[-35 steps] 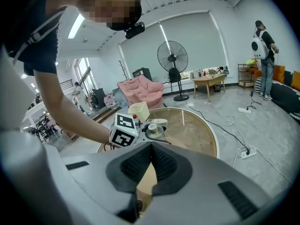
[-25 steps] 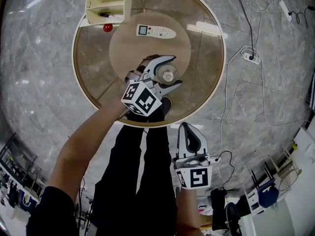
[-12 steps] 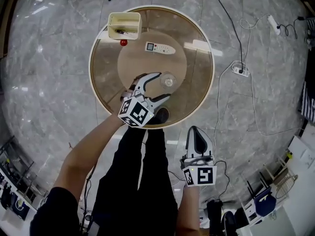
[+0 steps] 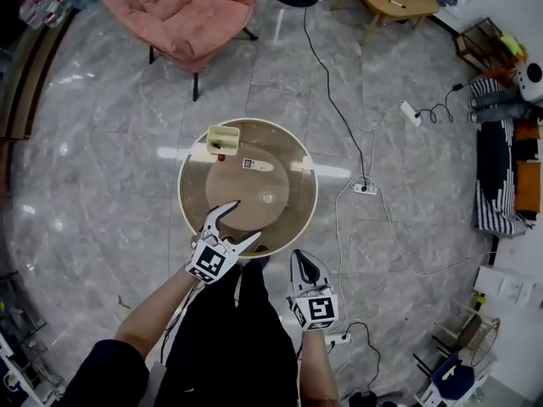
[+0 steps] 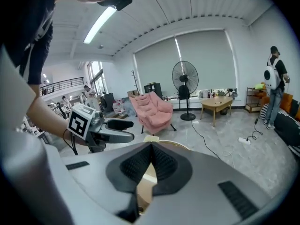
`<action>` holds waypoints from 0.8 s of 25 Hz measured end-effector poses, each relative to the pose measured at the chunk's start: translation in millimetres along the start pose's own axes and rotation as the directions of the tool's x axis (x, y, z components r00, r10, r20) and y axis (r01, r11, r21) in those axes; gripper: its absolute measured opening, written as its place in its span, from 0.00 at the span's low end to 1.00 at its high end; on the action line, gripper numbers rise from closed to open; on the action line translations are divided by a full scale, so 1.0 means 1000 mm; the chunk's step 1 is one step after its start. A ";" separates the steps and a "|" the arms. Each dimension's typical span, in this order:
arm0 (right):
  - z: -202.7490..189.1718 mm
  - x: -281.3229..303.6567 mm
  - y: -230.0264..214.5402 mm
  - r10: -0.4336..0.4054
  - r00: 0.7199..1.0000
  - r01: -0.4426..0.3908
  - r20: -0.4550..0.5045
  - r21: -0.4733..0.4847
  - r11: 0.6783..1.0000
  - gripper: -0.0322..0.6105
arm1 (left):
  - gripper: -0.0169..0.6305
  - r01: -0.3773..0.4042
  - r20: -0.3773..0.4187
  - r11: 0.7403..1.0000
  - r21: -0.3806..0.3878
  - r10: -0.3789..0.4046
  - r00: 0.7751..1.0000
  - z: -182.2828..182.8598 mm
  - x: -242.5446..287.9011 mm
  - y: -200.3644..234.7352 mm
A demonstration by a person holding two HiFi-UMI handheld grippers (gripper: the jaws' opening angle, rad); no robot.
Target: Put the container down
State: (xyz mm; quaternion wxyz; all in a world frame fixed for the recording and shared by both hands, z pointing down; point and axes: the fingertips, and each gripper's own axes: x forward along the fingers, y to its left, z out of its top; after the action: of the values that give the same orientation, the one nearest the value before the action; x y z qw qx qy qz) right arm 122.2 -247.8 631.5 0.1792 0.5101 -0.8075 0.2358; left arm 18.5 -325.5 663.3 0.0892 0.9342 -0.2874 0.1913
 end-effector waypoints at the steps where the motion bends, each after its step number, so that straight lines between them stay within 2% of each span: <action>1: 0.011 -0.005 0.006 0.003 1.000 -0.003 0.012 -0.012 1.000 0.09 | 0.55 -0.001 0.007 1.000 0.012 0.001 1.000 0.015 -0.012 -0.002; 9: 0.072 -0.061 0.018 -0.011 0.998 0.018 0.069 -0.110 0.994 0.09 | 0.55 -0.028 0.088 0.999 0.025 0.025 0.996 0.107 -0.105 -0.033; 11: 0.091 -0.069 0.019 -0.010 0.996 0.022 0.088 -0.134 0.991 0.09 | 0.55 -0.054 0.106 0.998 0.018 0.052 0.993 0.124 -0.119 -0.026; 14: 0.107 -0.077 0.021 -0.003 0.993 0.020 0.119 -0.139 0.990 0.09 | 0.55 -0.089 0.131 0.996 0.003 0.088 0.987 0.141 -0.127 -0.018; 20: 0.106 -0.081 0.039 0.041 0.991 -0.023 0.127 -0.135 0.991 0.09 | 0.52 -0.104 0.154 0.994 0.025 0.098 0.983 0.154 -0.135 -0.031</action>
State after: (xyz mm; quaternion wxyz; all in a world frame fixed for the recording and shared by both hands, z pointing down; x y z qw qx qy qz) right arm 115.7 -233.3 493.2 0.1561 0.4982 -0.8394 0.1508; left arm -18.8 -274.8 465.9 0.0417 0.9317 -0.3372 0.1285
